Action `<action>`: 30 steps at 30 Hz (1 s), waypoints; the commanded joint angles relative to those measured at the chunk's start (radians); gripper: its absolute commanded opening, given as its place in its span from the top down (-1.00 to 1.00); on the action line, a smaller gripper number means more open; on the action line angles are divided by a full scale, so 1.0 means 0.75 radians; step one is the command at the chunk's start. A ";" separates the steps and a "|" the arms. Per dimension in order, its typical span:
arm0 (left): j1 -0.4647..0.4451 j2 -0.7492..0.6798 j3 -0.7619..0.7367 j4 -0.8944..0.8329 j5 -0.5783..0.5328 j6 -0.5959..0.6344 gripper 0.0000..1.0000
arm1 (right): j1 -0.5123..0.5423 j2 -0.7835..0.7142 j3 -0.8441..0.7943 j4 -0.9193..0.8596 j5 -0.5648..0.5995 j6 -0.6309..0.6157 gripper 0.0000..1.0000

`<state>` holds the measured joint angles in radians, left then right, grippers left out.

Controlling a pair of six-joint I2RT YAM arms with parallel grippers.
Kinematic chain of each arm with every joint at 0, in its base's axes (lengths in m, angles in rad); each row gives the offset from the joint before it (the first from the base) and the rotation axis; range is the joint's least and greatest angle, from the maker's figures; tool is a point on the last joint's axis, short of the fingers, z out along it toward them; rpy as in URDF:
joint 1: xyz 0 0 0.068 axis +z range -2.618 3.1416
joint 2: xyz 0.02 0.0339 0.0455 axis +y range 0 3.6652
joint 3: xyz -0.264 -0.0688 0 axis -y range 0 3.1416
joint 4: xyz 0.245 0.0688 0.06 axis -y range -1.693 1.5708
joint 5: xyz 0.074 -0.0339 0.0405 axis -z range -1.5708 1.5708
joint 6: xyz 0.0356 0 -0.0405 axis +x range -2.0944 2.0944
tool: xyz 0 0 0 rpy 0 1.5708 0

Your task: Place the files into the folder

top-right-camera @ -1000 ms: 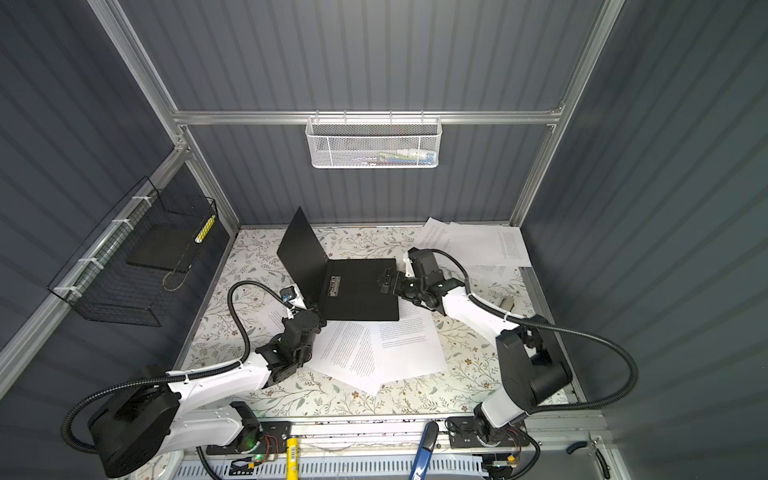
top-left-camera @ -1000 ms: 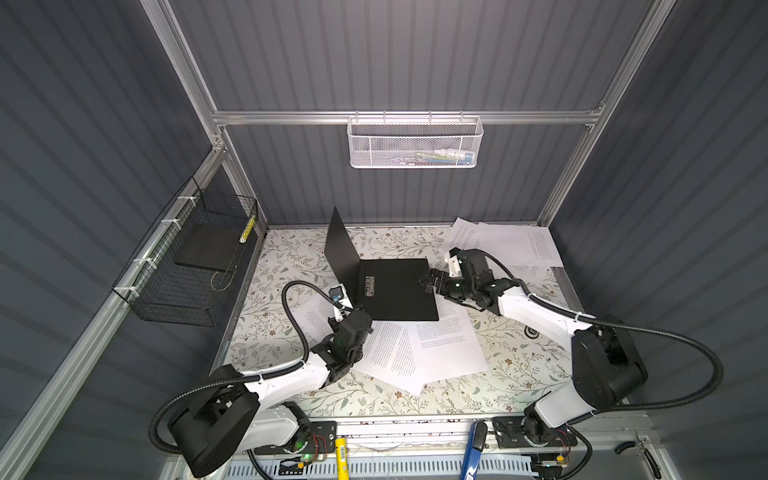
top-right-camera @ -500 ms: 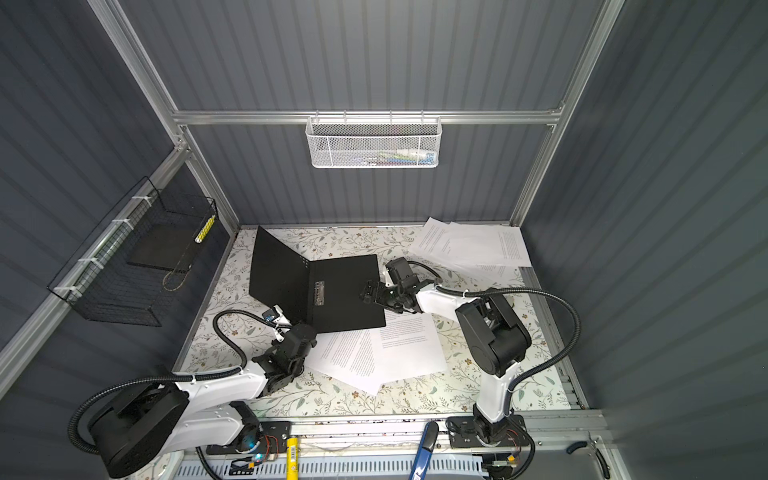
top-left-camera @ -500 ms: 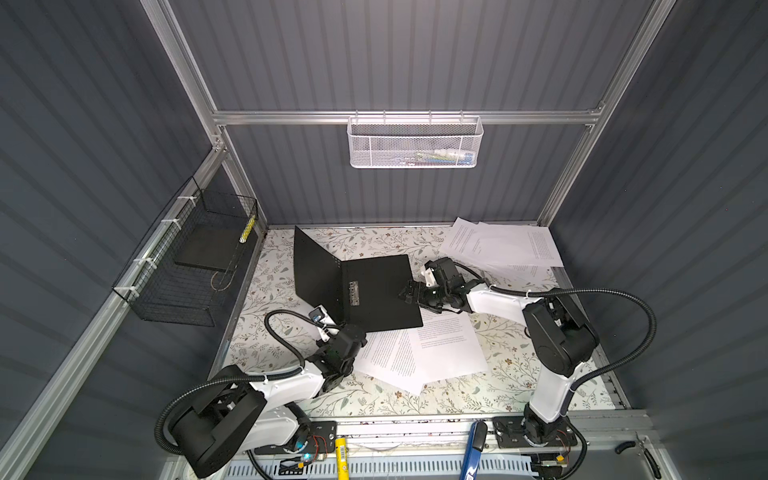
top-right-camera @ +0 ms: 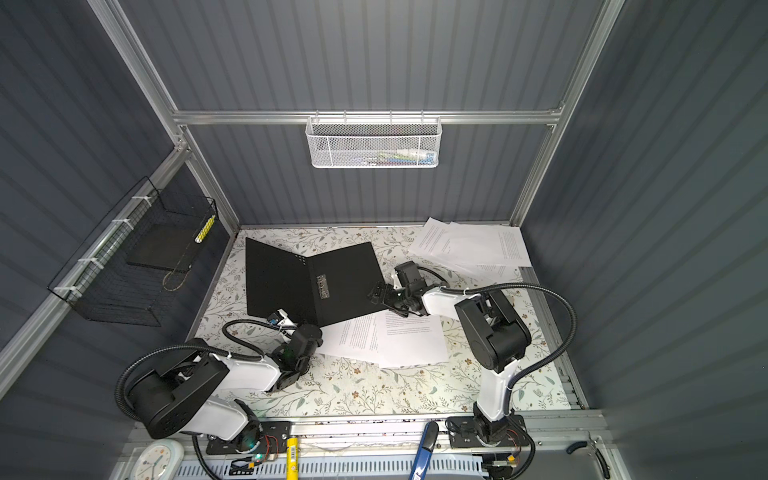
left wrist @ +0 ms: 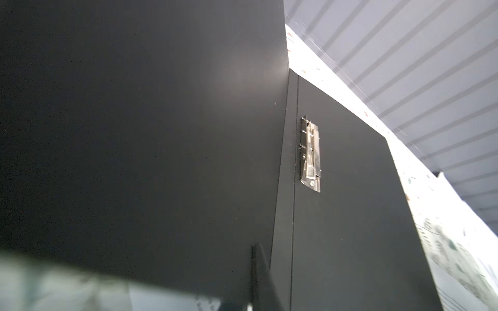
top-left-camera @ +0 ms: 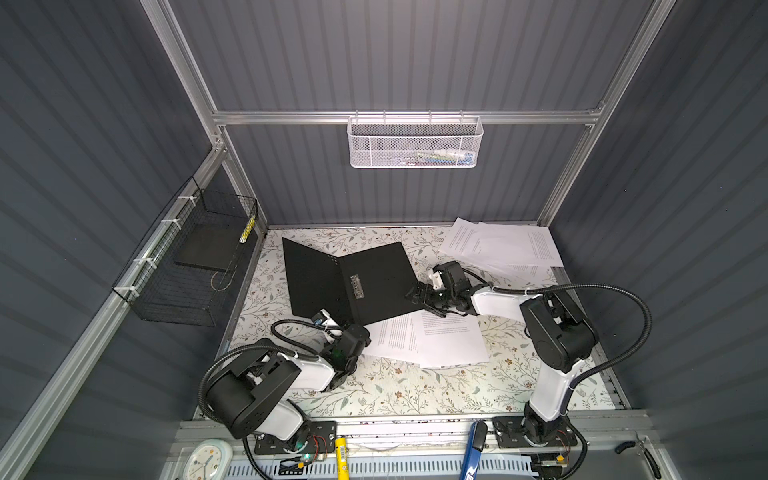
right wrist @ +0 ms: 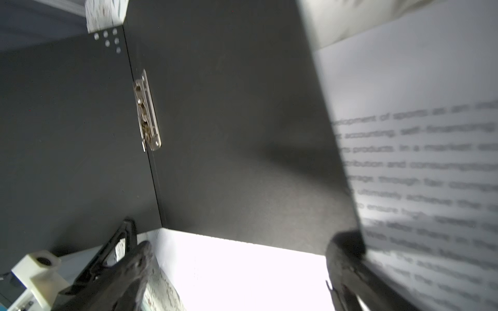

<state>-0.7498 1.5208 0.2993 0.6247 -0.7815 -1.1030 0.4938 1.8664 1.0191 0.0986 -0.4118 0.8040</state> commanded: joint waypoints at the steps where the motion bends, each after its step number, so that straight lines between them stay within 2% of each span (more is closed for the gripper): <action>1: -0.025 0.155 0.024 -0.163 0.327 0.147 1.00 | -0.061 -0.016 -0.019 -0.033 -0.012 -0.016 -0.98; 8: -0.099 0.327 0.238 -0.137 0.371 0.199 1.00 | -0.223 -0.012 0.024 -0.097 -0.038 -0.072 -0.98; 12: -0.102 0.361 0.335 -0.141 0.358 0.125 1.00 | -0.296 0.000 0.078 -0.139 -0.036 -0.130 -0.98; 16: -0.100 0.207 0.425 -0.312 0.301 0.094 1.00 | -0.317 -0.030 0.116 -0.189 -0.031 -0.182 -0.98; 18: -0.099 0.094 0.477 -0.481 0.253 0.087 1.00 | -0.317 -0.060 0.112 -0.199 -0.027 -0.193 -0.98; 20: -0.100 -0.009 0.464 -0.496 0.234 0.096 1.00 | -0.315 -0.090 0.106 -0.209 -0.031 -0.201 -0.98; 25: -0.071 -0.152 0.453 -0.474 0.346 0.144 1.00 | -0.287 -0.201 0.054 -0.232 0.003 -0.221 -0.98; 30: -0.071 -0.348 0.417 -0.615 0.357 0.146 1.00 | -0.281 -0.274 -0.024 -0.234 -0.014 -0.215 -0.98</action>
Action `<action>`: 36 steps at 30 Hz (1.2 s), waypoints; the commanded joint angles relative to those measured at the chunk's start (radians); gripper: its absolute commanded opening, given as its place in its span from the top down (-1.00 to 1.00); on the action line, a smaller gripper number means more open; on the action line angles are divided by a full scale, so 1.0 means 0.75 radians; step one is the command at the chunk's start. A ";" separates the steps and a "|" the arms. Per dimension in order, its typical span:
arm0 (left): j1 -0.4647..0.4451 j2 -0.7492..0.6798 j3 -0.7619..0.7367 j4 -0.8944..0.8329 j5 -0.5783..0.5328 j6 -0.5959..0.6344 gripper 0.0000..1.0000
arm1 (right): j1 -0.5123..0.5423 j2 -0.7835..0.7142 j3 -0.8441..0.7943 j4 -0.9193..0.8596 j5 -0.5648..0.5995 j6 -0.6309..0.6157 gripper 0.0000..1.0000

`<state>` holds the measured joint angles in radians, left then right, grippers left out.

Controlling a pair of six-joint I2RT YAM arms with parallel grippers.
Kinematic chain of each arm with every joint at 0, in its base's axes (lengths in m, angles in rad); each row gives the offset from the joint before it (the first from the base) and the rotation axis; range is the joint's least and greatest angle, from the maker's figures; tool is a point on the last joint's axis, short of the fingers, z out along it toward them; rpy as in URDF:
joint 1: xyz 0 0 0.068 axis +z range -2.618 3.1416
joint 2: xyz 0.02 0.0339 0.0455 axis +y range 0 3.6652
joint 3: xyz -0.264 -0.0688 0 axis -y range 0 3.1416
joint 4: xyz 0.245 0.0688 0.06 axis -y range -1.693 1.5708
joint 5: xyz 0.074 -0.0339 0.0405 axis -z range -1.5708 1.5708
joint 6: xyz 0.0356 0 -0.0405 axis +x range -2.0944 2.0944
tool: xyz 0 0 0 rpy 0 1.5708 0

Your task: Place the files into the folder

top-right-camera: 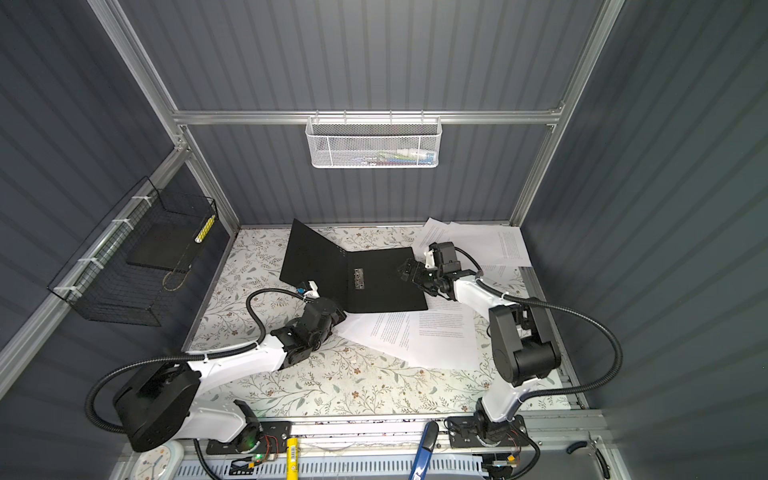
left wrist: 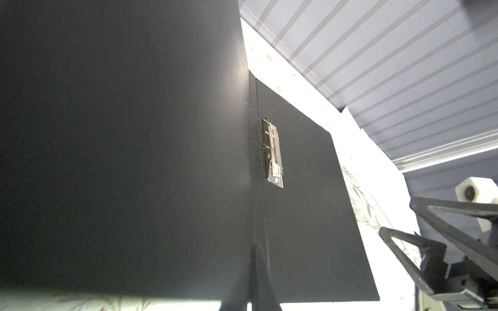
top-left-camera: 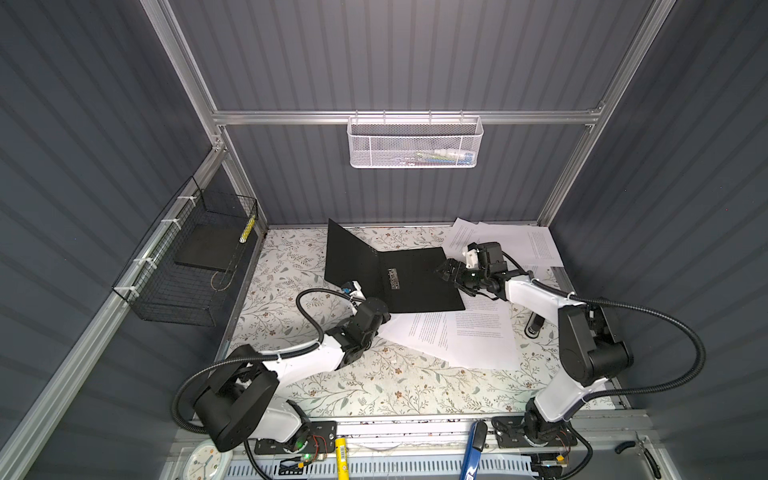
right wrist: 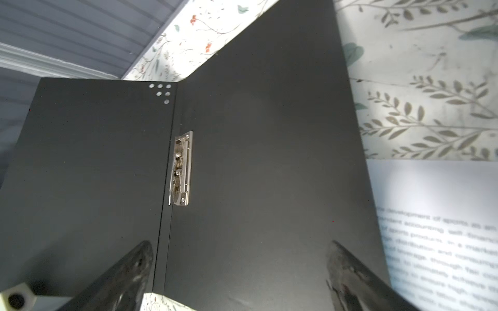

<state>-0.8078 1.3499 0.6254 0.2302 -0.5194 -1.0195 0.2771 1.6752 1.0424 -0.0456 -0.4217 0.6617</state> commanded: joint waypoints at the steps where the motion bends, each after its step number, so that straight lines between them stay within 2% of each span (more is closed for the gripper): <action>1: 0.006 -0.167 -0.043 -0.125 0.002 0.024 1.00 | 0.013 -0.032 -0.073 -0.038 -0.002 -0.025 -0.98; 7: -0.018 -0.395 -0.282 -0.214 -0.044 -0.115 1.00 | 0.063 -0.066 -0.134 -0.025 0.007 -0.015 -0.98; 14: -0.045 -0.441 -0.457 -0.187 -0.058 -0.202 1.00 | 0.140 -0.021 -0.117 -0.025 0.043 -0.009 -0.98; 15: -0.046 -0.447 -0.469 -0.194 -0.060 -0.205 0.94 | 0.145 -0.011 -0.114 -0.025 0.041 -0.007 -0.98; 16: -0.047 -0.459 -0.481 -0.197 -0.063 -0.201 0.83 | 0.149 -0.005 -0.112 -0.025 0.046 -0.007 -0.98; 17: -0.046 -0.476 -0.490 -0.222 -0.076 -0.209 0.55 | 0.154 0.002 -0.109 -0.023 0.047 -0.004 -0.98; 18: -0.046 -0.503 -0.492 -0.263 -0.097 -0.222 0.15 | 0.156 0.003 -0.111 -0.020 0.048 -0.001 -0.98; 21: -0.051 -0.608 -0.479 -0.442 -0.186 -0.267 -0.61 | 0.161 0.003 -0.114 -0.014 0.052 0.001 -0.98; 22: -0.052 -0.656 -0.473 -0.514 -0.221 -0.286 -0.95 | 0.161 0.000 -0.116 -0.018 0.058 -0.001 -0.98; 27: -0.052 -0.833 -0.401 -0.754 -0.321 -0.239 -0.99 | 0.162 -0.038 -0.130 0.005 0.088 0.000 -0.98; 32: -0.051 -0.859 -0.201 -1.053 -0.372 -0.183 -0.99 | 0.173 -0.034 -0.112 0.035 0.035 0.016 -0.98; 36: -0.046 -0.688 -0.043 -0.890 -0.178 0.231 -0.99 | 0.254 0.008 -0.070 0.053 0.007 0.027 -0.94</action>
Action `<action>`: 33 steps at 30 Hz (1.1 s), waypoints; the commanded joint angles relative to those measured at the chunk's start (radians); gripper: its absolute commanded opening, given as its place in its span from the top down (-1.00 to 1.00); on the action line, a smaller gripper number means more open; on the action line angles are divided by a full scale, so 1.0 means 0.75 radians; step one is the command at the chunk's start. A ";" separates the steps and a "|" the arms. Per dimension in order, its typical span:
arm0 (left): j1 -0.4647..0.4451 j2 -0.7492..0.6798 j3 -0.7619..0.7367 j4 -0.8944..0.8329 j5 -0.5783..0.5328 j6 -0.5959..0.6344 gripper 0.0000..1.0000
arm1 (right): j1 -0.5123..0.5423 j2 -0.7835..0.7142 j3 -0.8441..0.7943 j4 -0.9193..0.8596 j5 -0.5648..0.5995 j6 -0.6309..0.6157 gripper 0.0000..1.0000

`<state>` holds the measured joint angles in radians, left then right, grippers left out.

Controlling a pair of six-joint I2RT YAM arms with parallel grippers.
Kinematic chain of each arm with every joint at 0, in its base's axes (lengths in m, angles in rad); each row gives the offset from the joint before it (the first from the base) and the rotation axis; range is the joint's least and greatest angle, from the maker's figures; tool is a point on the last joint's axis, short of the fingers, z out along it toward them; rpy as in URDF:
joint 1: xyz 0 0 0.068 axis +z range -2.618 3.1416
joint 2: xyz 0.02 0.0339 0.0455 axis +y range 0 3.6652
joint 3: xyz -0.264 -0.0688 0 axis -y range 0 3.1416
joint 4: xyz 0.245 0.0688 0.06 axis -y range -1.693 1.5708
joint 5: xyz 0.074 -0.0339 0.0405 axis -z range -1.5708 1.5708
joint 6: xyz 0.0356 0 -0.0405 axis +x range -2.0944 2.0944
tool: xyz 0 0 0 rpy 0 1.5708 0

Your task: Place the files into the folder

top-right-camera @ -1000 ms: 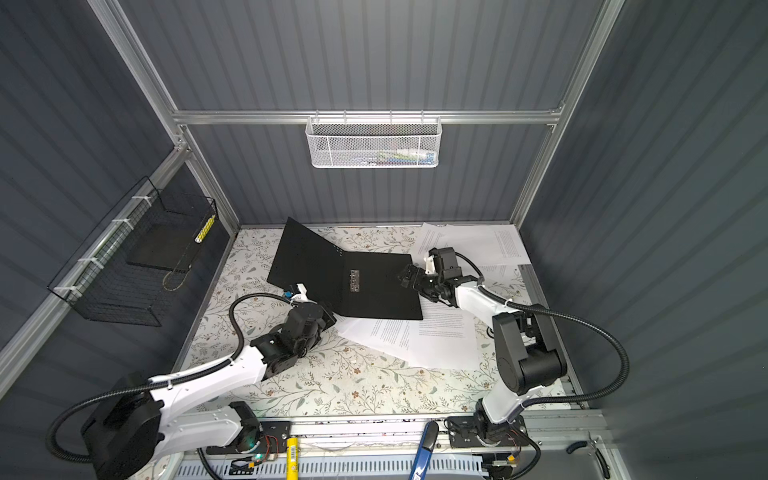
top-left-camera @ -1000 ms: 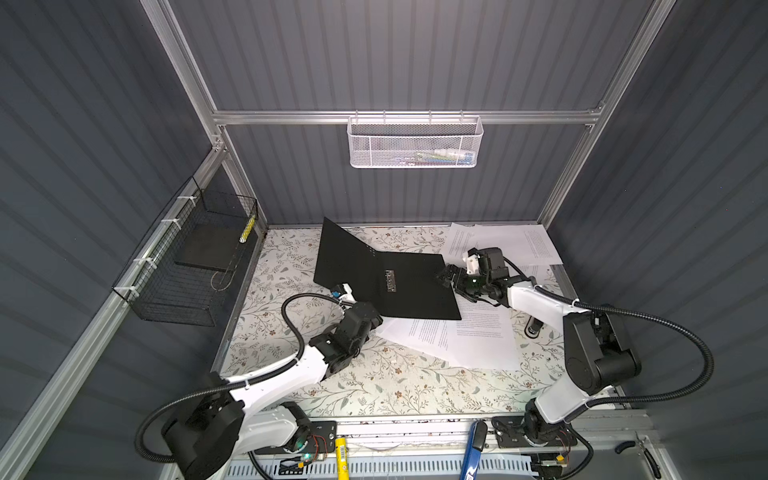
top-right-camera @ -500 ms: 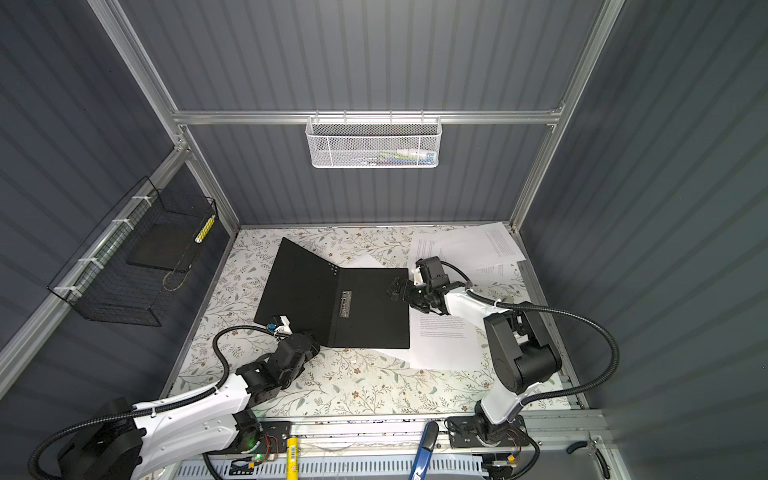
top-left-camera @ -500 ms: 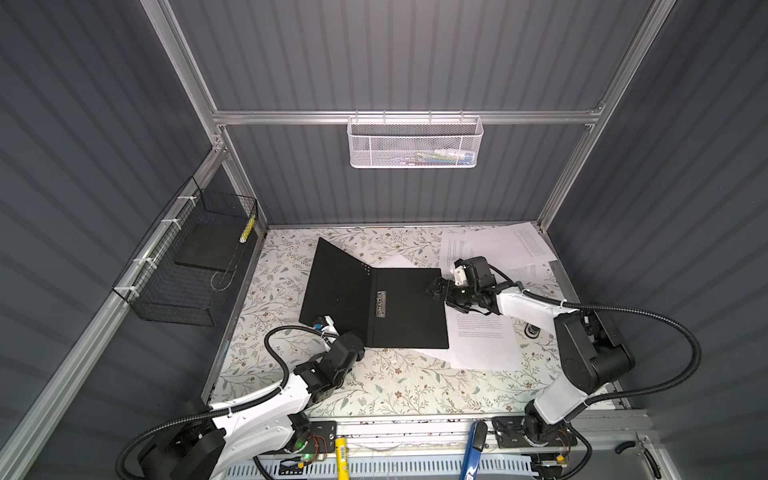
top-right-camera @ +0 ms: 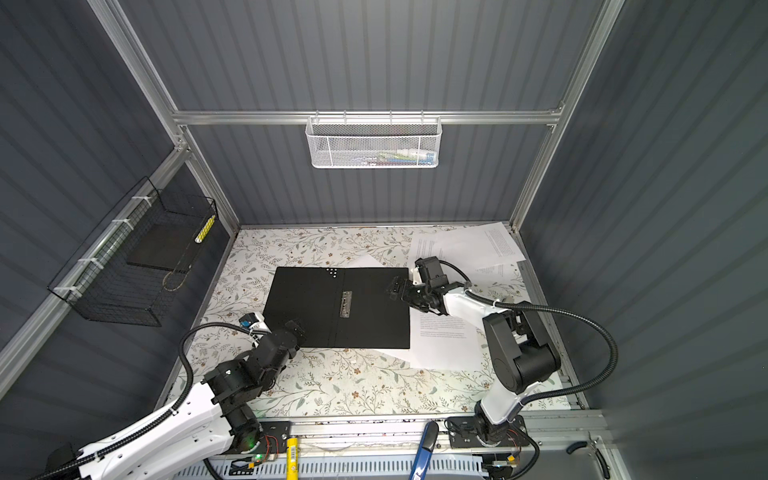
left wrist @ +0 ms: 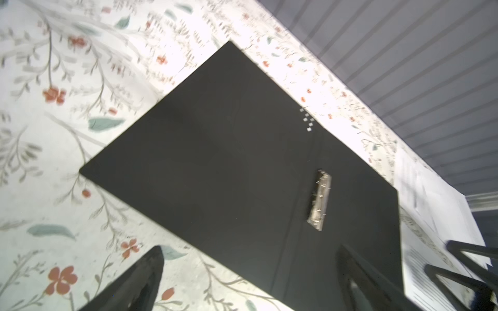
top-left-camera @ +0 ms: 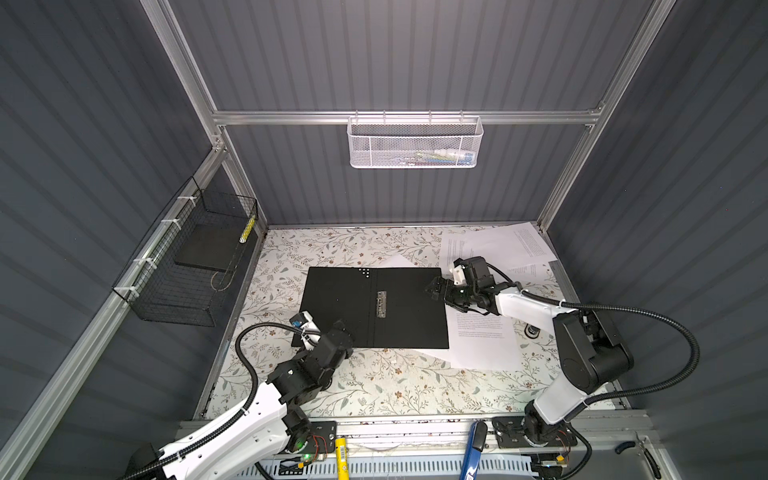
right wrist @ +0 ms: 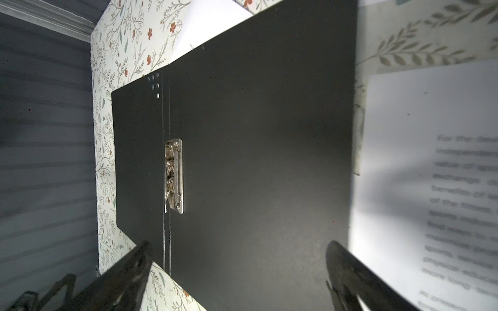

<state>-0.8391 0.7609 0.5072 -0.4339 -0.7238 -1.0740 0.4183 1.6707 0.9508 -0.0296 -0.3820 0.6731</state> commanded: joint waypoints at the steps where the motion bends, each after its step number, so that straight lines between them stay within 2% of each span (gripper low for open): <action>1: 0.000 0.182 0.174 -0.003 0.150 0.374 -0.99 | 0.094 0.036 0.075 0.040 -0.058 0.017 -0.88; 3: 0.054 0.333 0.268 0.021 0.338 0.490 -0.99 | 0.146 0.092 0.119 0.057 -0.078 0.029 -0.77; 5: 0.150 0.467 0.314 0.106 0.622 0.576 -1.00 | 0.200 0.155 0.170 0.063 -0.094 0.039 -0.68; 10: 0.472 0.657 0.284 0.323 1.208 0.543 -0.99 | 0.293 0.282 0.282 0.076 -0.124 0.047 -0.55; 14: 0.721 0.738 0.159 0.562 1.501 0.457 -0.99 | 0.346 0.378 0.365 0.085 -0.171 0.056 -0.34; 19: 0.873 0.815 0.081 0.708 1.630 0.456 -0.99 | 0.375 0.472 0.448 0.066 -0.206 0.056 -0.09; 24: 0.937 0.931 0.035 0.796 1.703 0.452 -1.00 | 0.381 0.553 0.508 0.049 -0.235 0.065 0.24; 28: 0.949 0.954 -0.022 0.794 1.654 0.452 -0.99 | 0.383 0.595 0.528 0.044 -0.236 0.078 0.41; 33: 0.951 0.927 -0.046 0.671 1.540 0.492 -0.99 | 0.385 0.652 0.577 0.025 -0.255 0.088 0.56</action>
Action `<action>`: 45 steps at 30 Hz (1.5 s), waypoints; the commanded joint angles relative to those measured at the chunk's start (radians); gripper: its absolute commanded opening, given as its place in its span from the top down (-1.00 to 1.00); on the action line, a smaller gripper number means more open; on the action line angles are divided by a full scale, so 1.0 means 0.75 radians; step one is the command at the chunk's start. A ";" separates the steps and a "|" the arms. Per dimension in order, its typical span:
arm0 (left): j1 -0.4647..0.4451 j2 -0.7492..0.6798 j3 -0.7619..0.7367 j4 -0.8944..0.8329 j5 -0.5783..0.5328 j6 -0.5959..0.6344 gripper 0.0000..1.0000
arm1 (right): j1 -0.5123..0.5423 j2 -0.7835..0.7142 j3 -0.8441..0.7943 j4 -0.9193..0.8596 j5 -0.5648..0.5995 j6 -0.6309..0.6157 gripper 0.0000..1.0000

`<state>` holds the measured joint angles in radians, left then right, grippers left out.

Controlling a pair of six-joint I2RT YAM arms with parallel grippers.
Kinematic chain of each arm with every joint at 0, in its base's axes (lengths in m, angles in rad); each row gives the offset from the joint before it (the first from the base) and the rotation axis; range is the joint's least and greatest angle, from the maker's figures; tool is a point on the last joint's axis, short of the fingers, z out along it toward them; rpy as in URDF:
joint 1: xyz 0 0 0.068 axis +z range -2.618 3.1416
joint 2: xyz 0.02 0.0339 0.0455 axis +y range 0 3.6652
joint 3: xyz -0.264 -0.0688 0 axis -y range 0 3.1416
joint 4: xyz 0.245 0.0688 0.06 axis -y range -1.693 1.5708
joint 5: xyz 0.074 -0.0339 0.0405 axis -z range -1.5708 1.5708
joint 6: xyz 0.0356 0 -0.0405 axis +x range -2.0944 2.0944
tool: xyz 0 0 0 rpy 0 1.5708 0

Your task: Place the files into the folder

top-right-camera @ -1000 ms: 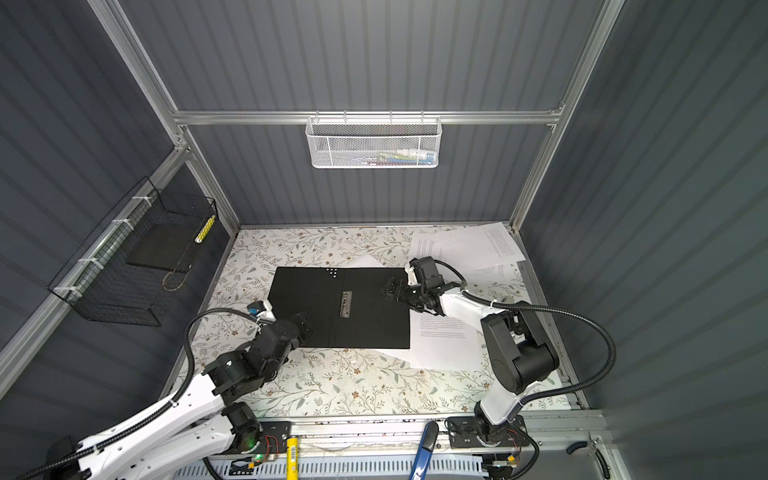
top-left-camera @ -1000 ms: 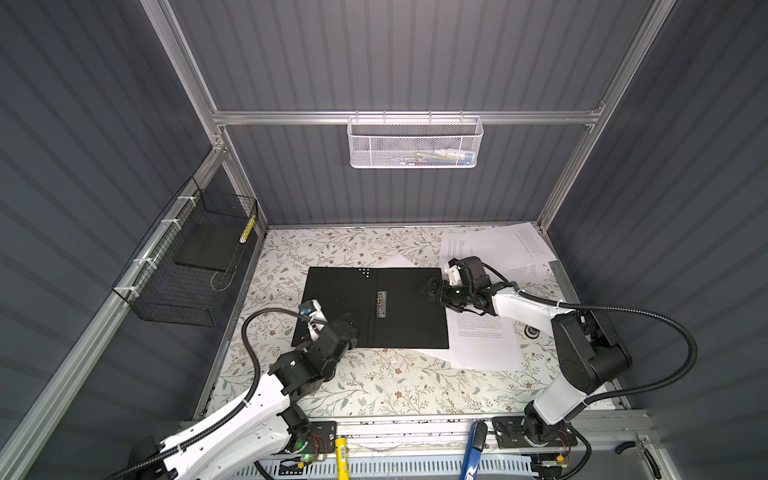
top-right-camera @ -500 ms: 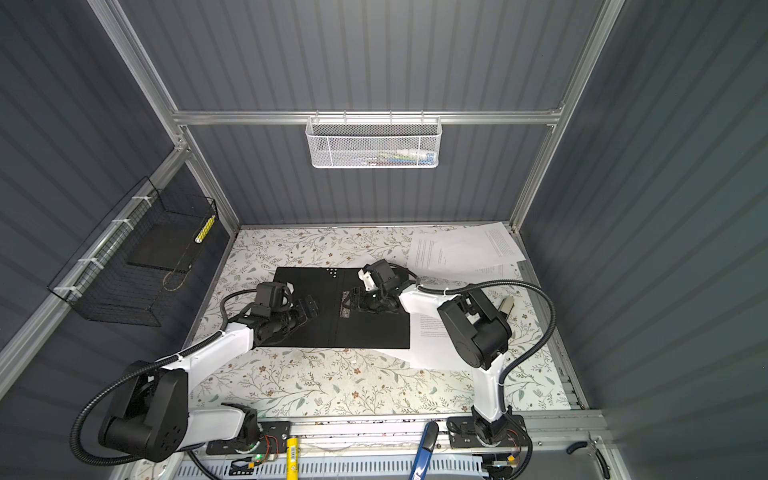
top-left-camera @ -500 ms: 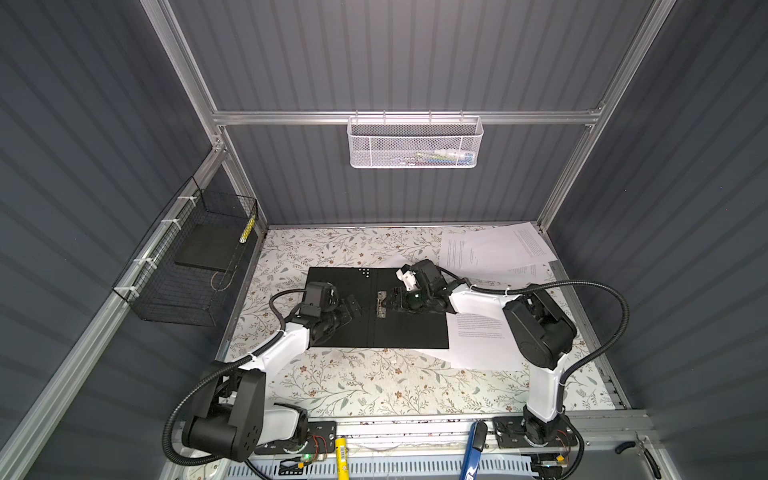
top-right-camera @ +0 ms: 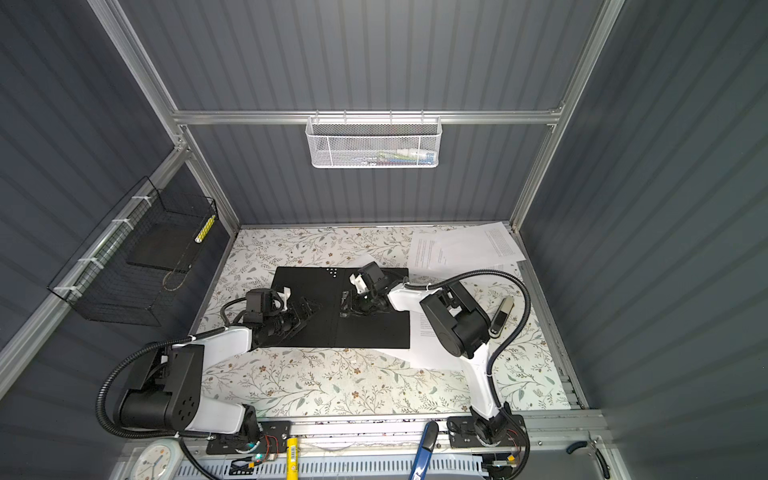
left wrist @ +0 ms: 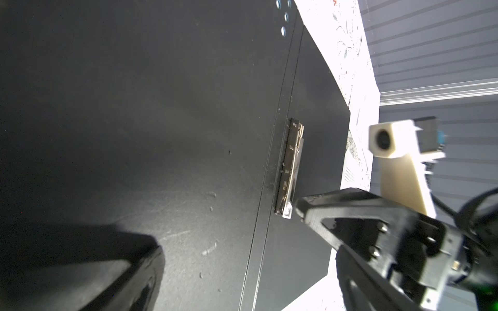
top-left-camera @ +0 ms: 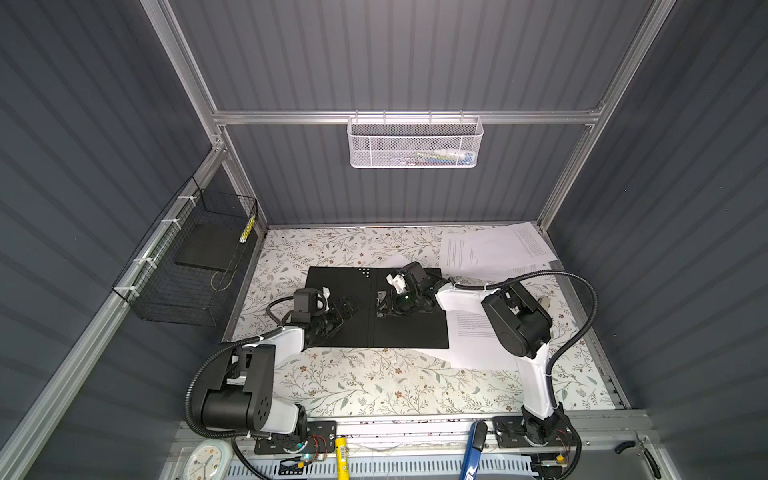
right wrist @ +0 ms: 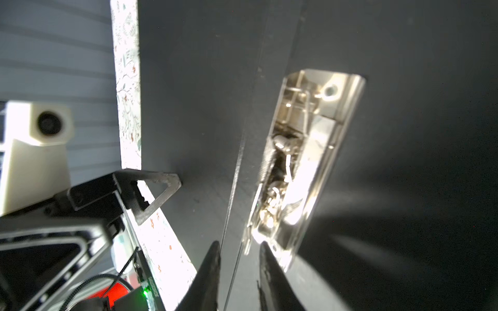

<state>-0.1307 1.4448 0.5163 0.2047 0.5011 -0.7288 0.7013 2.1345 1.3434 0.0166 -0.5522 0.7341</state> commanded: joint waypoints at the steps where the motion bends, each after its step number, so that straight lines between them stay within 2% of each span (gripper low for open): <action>1: 0.006 0.007 -0.060 -0.201 -0.110 0.039 -0.99 | 0.011 0.045 0.064 -0.040 -0.028 0.011 0.60; 13: 0.009 0.036 -0.065 -0.216 -0.140 0.048 -0.99 | 0.027 0.093 0.078 -0.013 -0.054 0.055 0.74; 45: 0.009 0.111 -0.077 -0.195 -0.195 0.034 -0.99 | 0.037 0.078 0.034 0.041 -0.093 0.089 0.77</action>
<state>-0.1299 1.4647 0.5159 0.2489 0.4416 -0.7097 0.7162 2.1857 1.3766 0.0204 -0.5934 0.7975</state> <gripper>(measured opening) 0.996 0.117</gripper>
